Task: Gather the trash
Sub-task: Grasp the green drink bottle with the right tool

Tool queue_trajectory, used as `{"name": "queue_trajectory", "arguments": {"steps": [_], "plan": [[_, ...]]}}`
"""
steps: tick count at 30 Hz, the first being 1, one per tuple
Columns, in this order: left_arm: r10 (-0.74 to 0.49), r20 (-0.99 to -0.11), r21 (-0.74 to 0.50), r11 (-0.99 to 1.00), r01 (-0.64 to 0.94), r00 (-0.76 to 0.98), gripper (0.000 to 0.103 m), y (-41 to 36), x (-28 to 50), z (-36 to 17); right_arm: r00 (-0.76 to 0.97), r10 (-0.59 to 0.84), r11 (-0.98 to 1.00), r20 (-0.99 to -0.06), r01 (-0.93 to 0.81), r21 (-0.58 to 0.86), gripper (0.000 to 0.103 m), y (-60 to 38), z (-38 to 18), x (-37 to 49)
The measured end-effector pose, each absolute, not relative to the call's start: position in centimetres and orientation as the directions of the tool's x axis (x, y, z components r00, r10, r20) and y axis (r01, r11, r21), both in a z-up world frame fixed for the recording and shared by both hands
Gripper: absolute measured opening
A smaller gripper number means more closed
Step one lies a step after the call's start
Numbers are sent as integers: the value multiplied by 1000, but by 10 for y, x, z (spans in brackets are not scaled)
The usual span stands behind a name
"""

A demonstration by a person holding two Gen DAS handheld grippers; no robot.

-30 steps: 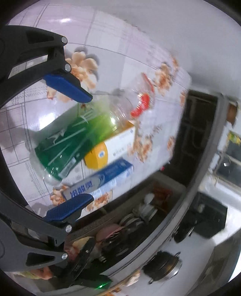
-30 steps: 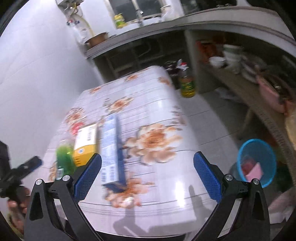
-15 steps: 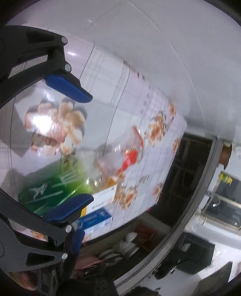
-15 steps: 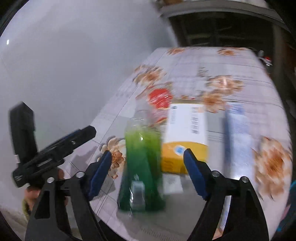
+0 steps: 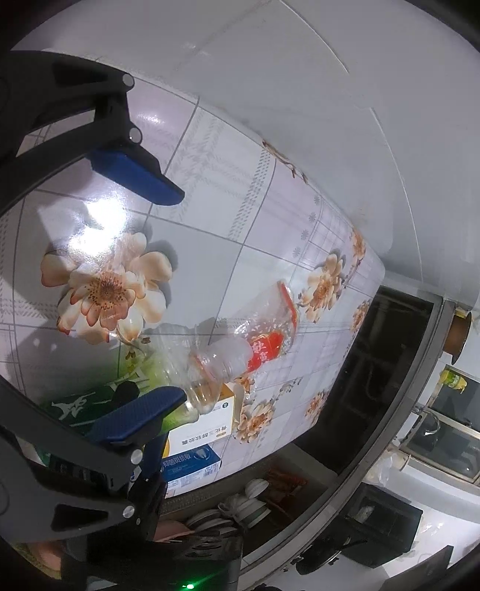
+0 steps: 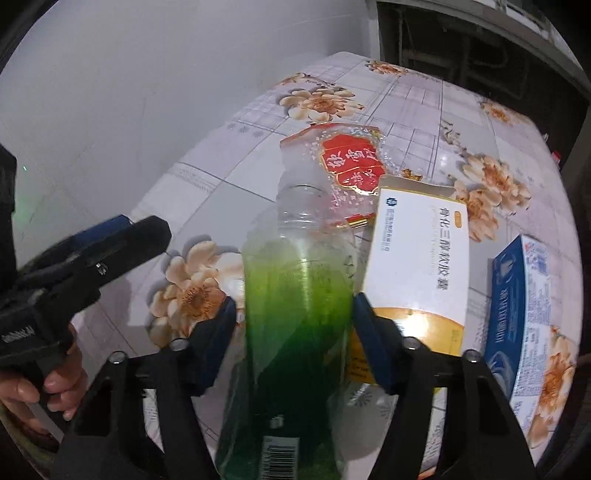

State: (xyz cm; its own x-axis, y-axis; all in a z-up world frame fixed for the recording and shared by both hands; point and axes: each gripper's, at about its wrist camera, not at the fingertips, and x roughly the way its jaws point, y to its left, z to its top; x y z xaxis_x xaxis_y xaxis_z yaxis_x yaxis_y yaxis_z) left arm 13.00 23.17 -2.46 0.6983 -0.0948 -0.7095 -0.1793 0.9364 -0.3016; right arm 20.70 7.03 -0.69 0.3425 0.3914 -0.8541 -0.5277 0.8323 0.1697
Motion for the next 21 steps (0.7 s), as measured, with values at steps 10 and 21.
{"name": "queue_trajectory", "arguments": {"steps": [10,21], "plan": [[-74,-701,-291,938,-190,710,94,234,126,-16,303,566,795,-767,-448,410,58,29,2,201],[-204,-697,-317,948,-40,688,94,190,142,-9,516,644,756,-565,-318,572,58,-109,51,146]]}}
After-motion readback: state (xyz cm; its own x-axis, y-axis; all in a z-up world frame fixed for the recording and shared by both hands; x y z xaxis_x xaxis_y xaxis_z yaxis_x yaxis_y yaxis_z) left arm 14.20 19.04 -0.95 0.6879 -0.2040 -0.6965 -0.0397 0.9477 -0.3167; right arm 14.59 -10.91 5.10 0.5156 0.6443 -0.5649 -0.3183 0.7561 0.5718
